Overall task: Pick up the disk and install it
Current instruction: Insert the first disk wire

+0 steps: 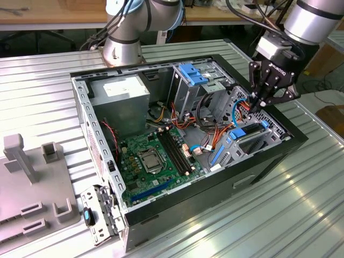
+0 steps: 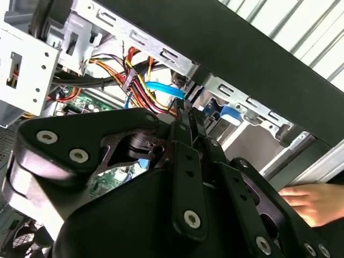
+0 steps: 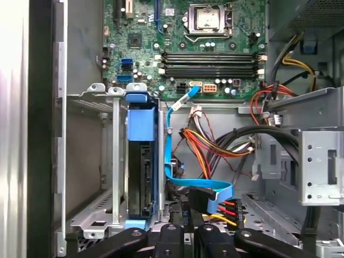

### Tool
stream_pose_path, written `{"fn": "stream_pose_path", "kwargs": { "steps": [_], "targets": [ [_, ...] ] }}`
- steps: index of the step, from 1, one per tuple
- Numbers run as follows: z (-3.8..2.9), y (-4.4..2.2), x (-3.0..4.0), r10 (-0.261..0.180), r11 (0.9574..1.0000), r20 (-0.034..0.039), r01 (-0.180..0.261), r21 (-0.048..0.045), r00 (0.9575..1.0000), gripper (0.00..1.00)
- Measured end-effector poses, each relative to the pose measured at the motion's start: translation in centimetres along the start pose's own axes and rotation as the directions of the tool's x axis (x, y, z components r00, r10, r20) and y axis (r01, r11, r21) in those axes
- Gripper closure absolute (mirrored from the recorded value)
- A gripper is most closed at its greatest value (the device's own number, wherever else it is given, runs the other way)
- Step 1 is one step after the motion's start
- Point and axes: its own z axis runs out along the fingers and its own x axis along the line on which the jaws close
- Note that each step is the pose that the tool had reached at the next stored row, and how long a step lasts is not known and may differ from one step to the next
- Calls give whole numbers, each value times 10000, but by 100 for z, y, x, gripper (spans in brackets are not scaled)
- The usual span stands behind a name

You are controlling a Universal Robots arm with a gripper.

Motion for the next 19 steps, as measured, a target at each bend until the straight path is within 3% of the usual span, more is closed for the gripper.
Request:
{"fn": "stream_pose_path", "kwargs": {
  "steps": [2, 4, 8, 12, 19],
  "targets": [
    [4, 10, 33, 1, 10000, 15, -1, 9, 10000, 83],
    [11, 19, 142, 0, 10000, 30, 0, 13, 10000, 83],
    [29, 26, 156, 52, 9999, 38, -53, 146, 10000, 83],
    [45, 69, 195, 52, 9999, 49, -52, 147, 10000, 83],
    [61, 84, 238, 120, 9998, 50, -121, 146, 9999, 83]
  ]
}}
